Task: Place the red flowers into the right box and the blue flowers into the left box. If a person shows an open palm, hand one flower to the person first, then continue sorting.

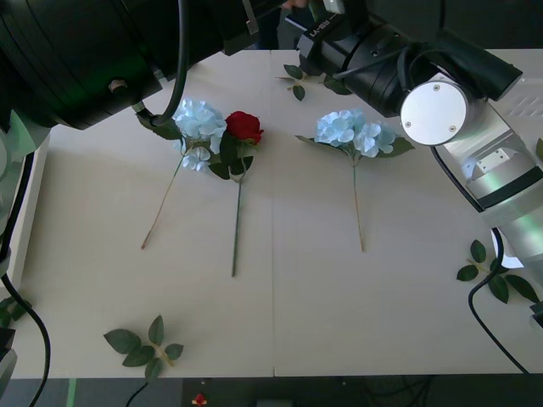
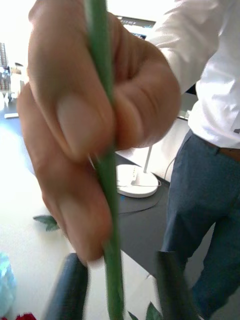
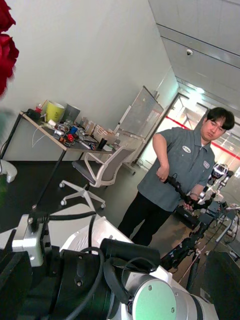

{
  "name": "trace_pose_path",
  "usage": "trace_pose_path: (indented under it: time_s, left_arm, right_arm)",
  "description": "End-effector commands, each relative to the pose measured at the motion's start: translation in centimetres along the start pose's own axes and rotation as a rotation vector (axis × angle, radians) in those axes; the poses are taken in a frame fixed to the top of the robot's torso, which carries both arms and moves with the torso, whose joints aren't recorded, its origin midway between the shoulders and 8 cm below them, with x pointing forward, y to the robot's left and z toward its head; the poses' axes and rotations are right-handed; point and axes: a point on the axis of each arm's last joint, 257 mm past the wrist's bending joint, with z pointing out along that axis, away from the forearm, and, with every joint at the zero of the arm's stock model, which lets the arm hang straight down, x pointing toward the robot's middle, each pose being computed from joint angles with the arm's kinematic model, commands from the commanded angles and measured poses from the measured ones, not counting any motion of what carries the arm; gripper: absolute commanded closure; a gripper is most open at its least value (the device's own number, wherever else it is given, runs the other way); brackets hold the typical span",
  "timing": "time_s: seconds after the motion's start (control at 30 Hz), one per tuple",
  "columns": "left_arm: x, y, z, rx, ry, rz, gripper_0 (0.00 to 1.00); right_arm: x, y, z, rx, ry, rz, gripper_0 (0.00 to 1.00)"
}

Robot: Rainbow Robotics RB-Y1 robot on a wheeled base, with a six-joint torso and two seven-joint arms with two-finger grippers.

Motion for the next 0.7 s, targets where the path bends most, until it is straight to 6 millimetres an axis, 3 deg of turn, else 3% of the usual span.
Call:
trace_pose_path:
  time_s: [0.03, 0.33, 0.37, 0.43, 0.57, 0.7]
  left_arm:
    - [0.0, -1.3, -0.4, 0.021, 0.0, -0.032, 0.0]
    - [0.0, -1.3, -0.4, 0.021, 0.0, -0.032, 0.0]
    - [0.9, -0.5, -0.5, 0.007, 0.01, -0.06, 0.0]
    - [0.9, -0.4, -0.6, 0.003, 0.001, -0.062, 0.0]
    - [-2.1, 0.2, -1.7, -0.011, -0.049, -0.039, 0.0]
    - [-4.5, 2.0, -4.5, -0.033, 0.037, -0.056, 0.0]
  right_arm:
    - [-3.2, 0.4, 1.1, -0.002, -0.067, -0.037, 0.0]
    - [-2.6, 0.5, 0.7, -0.024, -0.046, -0.005, 0.0]
    - [-2.6, 0.4, 0.7, -0.024, -0.045, -0.001, 0.0]
    - [-2.0, 0.6, 0.4, -0.039, -0.031, 0.03, 0.0]
    - [-0.5, 0.4, -0.5, -0.054, -0.002, 0.099, 0.0]
    - [2.1, -0.3, -2.5, -0.087, 0.065, 0.189, 0.0]
